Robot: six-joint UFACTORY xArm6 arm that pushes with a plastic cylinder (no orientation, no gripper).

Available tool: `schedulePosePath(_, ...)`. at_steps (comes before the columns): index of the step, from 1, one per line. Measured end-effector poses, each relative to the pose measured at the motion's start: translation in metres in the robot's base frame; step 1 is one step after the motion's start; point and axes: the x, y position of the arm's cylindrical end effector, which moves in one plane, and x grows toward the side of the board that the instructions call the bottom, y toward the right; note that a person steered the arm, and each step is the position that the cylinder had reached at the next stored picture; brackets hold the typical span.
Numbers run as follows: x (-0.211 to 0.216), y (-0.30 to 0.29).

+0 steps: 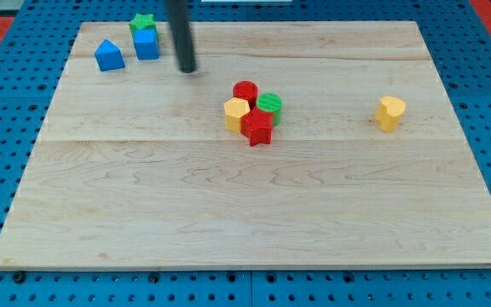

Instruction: Push the red circle into the blue triangle

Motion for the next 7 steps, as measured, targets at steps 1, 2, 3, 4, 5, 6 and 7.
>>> schedulePosePath(1, 0.027, 0.073)
schedulePosePath(2, 0.077, 0.075)
schedulePosePath(3, 0.079, 0.055)
schedulePosePath(4, 0.1, 0.027)
schedulePosePath(5, 0.107, -0.007)
schedulePosePath(6, 0.069, -0.045)
schedulePosePath(7, 0.038, -0.063)
